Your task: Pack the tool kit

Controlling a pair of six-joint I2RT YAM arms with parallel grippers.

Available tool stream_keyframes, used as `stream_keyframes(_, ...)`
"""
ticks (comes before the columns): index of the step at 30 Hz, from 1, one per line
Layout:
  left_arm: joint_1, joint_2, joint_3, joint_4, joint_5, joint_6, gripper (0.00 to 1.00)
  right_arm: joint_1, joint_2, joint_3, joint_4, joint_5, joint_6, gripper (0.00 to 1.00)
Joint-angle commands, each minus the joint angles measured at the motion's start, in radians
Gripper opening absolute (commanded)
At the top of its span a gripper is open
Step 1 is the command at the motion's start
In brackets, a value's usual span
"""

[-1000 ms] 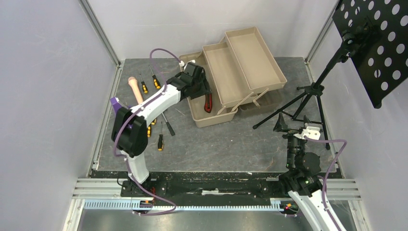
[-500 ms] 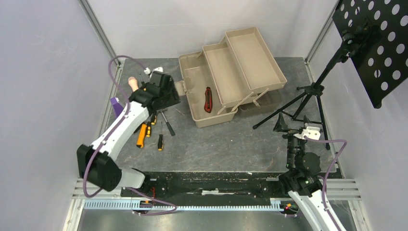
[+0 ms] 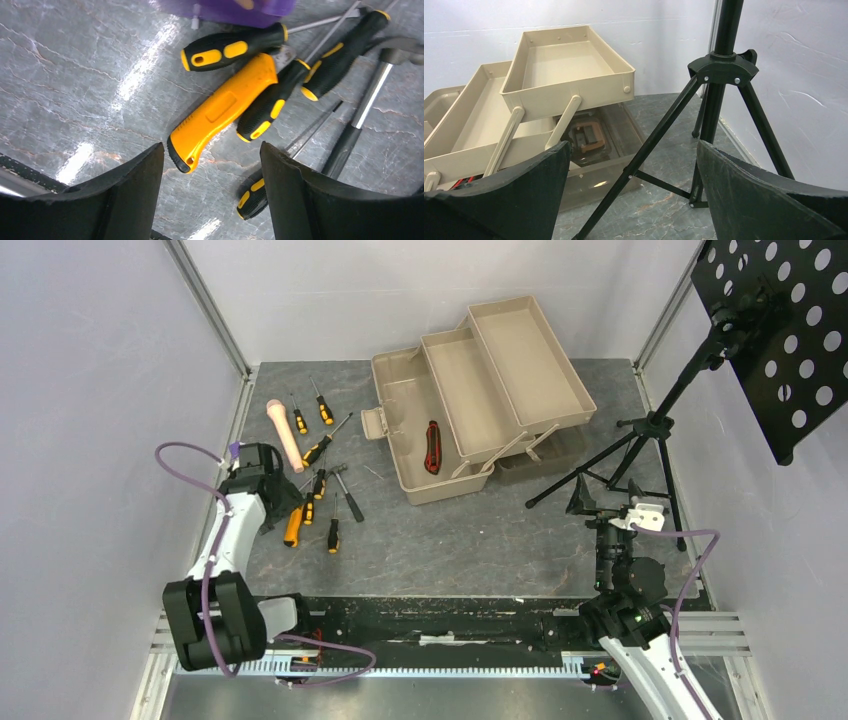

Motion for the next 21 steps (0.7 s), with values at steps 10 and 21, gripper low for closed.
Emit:
stream_keyframes(10,0.080,0.166,-0.039,0.088,0.199,0.049,0.77,0.029,-0.096,-0.007,0.035,0.009,-0.010,0.98)
stream_keyframes(21,0.073,0.059,-0.115,0.064,0.317,-0.035,0.69,0.042,-0.106,-0.011,0.041,0.013,-0.017,0.98)
